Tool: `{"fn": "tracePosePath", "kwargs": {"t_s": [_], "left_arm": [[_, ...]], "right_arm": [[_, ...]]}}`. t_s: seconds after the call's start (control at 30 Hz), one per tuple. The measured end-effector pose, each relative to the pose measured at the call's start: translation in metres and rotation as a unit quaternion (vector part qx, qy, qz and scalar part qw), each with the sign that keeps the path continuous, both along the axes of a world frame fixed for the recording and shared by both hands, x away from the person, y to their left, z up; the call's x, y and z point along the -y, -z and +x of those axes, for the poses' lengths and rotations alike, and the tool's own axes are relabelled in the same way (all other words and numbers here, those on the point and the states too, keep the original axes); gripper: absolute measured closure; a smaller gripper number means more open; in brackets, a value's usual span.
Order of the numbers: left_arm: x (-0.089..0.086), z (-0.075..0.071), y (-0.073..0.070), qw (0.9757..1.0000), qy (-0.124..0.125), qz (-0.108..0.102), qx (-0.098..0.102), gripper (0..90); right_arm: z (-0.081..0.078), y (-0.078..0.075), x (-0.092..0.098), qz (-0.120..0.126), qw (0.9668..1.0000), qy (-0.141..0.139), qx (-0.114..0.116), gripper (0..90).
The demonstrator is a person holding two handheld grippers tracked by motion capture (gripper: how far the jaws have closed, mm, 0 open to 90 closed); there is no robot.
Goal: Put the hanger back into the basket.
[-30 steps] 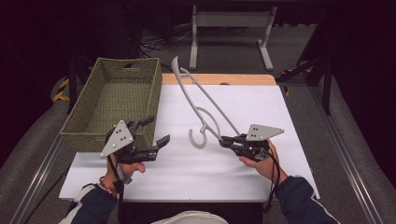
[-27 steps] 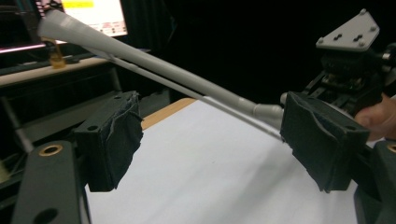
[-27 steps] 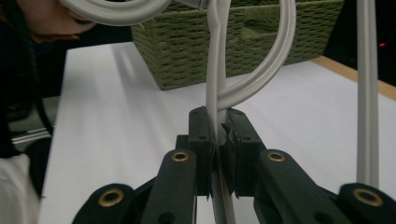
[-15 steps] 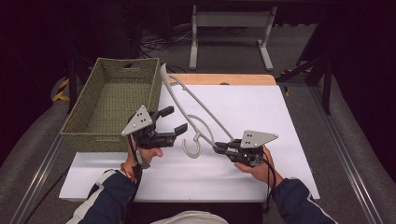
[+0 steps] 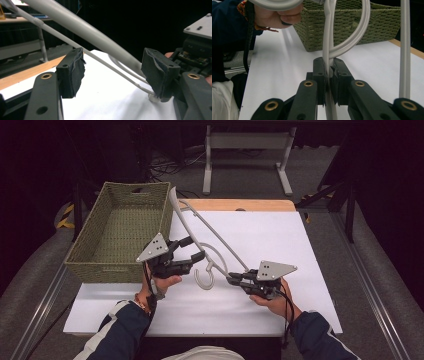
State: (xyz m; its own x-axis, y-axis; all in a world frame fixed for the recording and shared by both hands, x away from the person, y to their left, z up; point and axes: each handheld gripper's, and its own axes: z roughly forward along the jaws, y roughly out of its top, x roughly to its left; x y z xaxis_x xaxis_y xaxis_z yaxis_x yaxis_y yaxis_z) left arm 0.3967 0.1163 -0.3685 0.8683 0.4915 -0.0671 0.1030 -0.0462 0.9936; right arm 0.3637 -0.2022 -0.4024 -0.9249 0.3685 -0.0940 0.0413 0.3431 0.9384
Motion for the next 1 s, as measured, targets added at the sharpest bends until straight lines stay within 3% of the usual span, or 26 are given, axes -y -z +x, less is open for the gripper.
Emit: {"fn": "tracePosePath", "kwargs": {"t_s": [0.1, 0.23, 0.37, 0.6, 0.67, 0.83, 0.9, 1.0], "left_arm": [[0.001, 0.001, 0.0, 1.0, 0.002, -0.001, 0.002, 35.2], [0.004, 0.001, 0.0, 1.0, 0.003, 0.001, 0.007, 43.2], [0.002, 0.003, 0.001, 0.9998, 0.015, -0.013, 0.002, 49.7], [0.001, 0.0, -0.006, 0.9983, 0.043, -0.038, 0.011, 61.7], [0.003, -0.004, -0.01, 0.9974, 0.051, -0.046, 0.021, 65.8], [0.011, -0.013, -0.018, 0.9969, 0.055, -0.038, 0.041, 70.9], [0.013, -0.016, -0.019, 0.9969, 0.052, -0.03, 0.05, 73.6], [0.014, -0.02, -0.022, 0.9962, 0.047, -0.023, 0.07, 79.0]], "right_arm": [[0.0, 0.001, -0.001, -0.001, 1.0, 0.0, -0.001, 82.1], [0.0, 0.004, -0.004, -0.009, 0.9999, -0.006, -0.004, 82.1], [0.002, 0.004, -0.004, -0.01, 0.9999, -0.006, -0.005, 82.0], [0.005, 0.006, -0.006, -0.009, 0.9999, -0.007, -0.01, 80.7], [0.005, 0.007, -0.008, -0.013, 0.9999, -0.005, -0.008, 80.0], [0.008, 0.008, -0.009, -0.019, 0.9997, 0.016, -0.005, 76.9], [0.008, 0.008, -0.009, -0.023, 0.9993, 0.03, -0.003, 71.4], [0.01, 0.008, -0.007, -0.021, 0.9989, 0.04, -0.006, 73.0]]}}
